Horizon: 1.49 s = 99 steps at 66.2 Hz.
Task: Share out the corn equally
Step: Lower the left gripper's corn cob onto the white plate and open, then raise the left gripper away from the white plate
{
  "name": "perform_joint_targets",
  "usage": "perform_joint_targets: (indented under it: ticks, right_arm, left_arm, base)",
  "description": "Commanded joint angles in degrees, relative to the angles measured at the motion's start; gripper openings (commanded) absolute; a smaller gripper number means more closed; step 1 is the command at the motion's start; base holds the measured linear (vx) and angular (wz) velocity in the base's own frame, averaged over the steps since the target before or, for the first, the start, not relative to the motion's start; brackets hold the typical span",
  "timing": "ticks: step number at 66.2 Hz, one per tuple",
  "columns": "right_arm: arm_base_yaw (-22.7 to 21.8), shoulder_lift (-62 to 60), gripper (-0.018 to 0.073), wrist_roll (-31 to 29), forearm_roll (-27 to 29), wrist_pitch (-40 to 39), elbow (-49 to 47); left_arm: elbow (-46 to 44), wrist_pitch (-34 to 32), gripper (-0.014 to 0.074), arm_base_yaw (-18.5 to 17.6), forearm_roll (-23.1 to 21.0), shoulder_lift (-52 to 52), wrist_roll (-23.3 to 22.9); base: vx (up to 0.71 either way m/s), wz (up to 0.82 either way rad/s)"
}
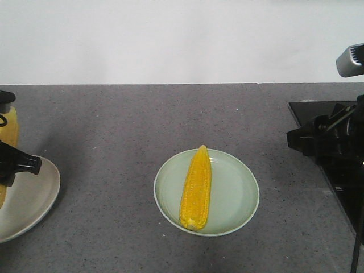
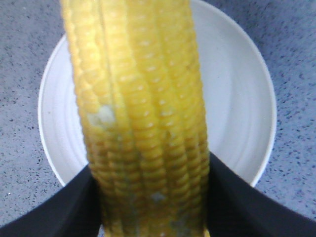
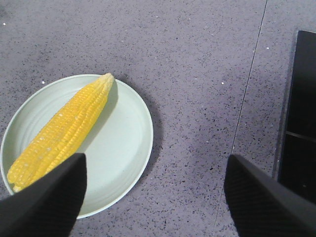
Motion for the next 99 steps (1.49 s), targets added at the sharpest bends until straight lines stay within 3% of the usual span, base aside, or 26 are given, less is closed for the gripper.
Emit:
perform_joint_targets:
  ticks: [1,18,27,55,67,82,99]
  right_arm:
    - [-0.2,-0.9,0.0559,0.1,0.0,-3.0,-1.6]
    - [-0.2,-0.9,0.0559,0.1,0.0,-2.7,-1.6]
    - [-0.2,-0.9,0.0559,0.1,0.1,-2.6,-1.6]
    - [-0.2,-0.9,0.0559,0.1,0.1,-2.6,-1.6]
    - [-0.2,-0.9,0.0559,0.1,0.1,-2.6,-1.6]
    - [-0.2,-0.9,0.0559,0.1,0.1,-2.6,-1.6]
    - [-0.2,-0.9,0.0559,0.2,0.0,-2.9,-1.6]
  left_arm:
    - [-1.3,-0.7,0.0016,0.0,2.0,0.3,-0.7]
    - [-1.3,-0.9,0.0048,0.6,2.0,4.2,-0.7]
    - [-1.3,-0.9,0.0111,1.6,1.9,4.7,-0.7]
    - [-1.3,-1.1,0.0505,2.8,1.4,4.7,1.2]
    - [-1.3,-1.2,0.0622,2.8,1.4,4.7,1.2]
    - [-1.3,-3.0,0.0627,2.8,1.5,4.6,1.2]
    - [-1.3,-11.8,0.0606,2.8,0.4,-1.2,-0.4]
  base:
    - [0.0,0.0]
    - [0.0,0.0]
    - [0.0,0.0]
    - [0.0,0.0]
    - [0.0,0.0]
    - [0.0,0.0]
    - [0.0,0.0]
